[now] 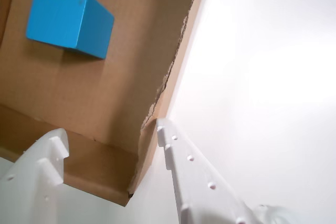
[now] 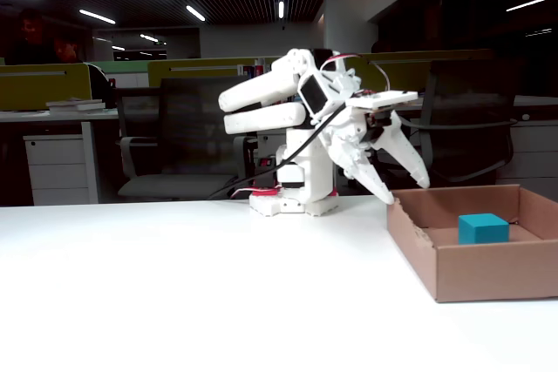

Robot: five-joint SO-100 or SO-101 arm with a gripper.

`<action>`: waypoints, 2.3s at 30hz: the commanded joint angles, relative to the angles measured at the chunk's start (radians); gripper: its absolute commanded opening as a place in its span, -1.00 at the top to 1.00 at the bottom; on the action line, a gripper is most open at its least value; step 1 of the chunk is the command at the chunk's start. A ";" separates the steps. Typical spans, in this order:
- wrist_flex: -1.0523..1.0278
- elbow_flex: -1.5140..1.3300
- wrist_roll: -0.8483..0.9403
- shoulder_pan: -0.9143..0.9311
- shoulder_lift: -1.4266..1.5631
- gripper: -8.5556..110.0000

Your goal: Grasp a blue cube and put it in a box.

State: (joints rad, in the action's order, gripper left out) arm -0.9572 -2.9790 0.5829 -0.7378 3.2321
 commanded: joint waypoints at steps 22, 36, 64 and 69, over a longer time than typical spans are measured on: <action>-0.017 0.008 -0.005 0.008 0.008 0.45; -0.100 0.008 0.000 0.023 0.008 0.45; -0.112 0.008 0.003 0.023 0.008 0.45; -0.112 0.008 0.003 0.023 0.008 0.45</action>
State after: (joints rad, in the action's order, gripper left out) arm -1.0661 -2.9790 0.5829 -0.7072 3.2336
